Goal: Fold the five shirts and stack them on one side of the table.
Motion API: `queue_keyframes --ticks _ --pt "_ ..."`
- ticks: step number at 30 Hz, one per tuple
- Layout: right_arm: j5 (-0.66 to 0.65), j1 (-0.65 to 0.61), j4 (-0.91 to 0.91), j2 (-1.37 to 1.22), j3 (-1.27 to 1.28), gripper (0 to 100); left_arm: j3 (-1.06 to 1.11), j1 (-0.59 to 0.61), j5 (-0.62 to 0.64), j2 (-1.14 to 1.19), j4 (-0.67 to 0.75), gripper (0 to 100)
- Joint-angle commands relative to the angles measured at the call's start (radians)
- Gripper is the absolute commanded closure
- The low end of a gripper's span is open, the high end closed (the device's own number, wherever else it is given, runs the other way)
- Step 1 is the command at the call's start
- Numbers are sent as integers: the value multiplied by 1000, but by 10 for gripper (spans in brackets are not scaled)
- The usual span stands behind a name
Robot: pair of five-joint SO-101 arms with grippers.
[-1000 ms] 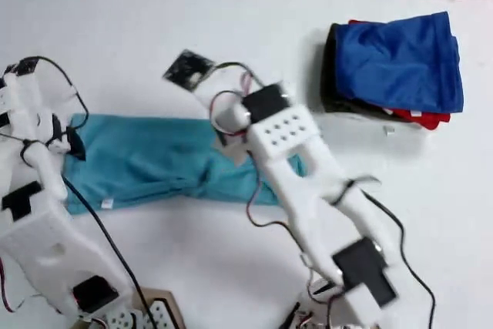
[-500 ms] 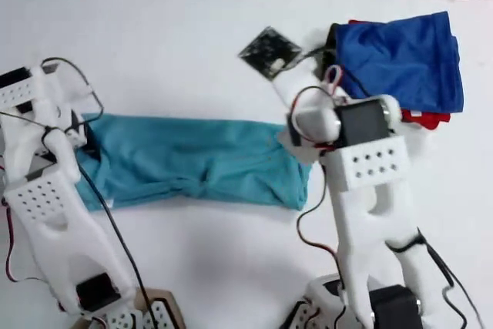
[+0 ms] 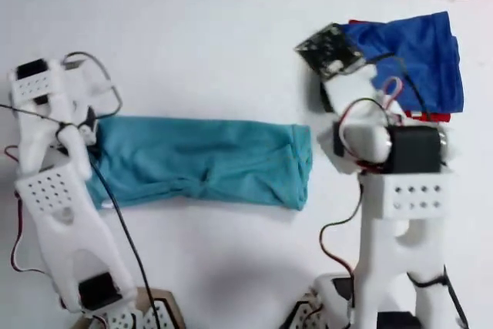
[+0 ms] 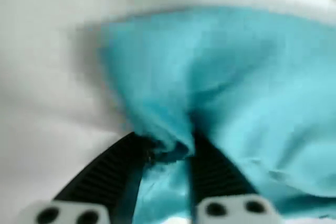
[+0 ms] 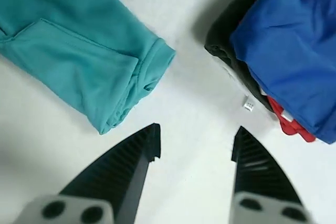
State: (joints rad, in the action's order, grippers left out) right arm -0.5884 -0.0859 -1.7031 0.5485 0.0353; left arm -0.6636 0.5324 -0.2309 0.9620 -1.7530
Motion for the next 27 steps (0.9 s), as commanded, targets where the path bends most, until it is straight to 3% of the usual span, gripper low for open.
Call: queue_keyframes --ticks 1,7,15,20,27 --pt "2 70 -10 67 -23 779 -4 77 -63 37 -18 973" --pt "2 119 15 145 224 778 -156 267 -155 37 -32 973" --pt "-5 194 341 309 756 779 -357 480 -201 37 -32 973" --pt "2 268 585 401 1094 779 -328 473 -226 3 -35 973" --pt "2 272 852 492 1404 779 41 345 -219 -307 -34 973"
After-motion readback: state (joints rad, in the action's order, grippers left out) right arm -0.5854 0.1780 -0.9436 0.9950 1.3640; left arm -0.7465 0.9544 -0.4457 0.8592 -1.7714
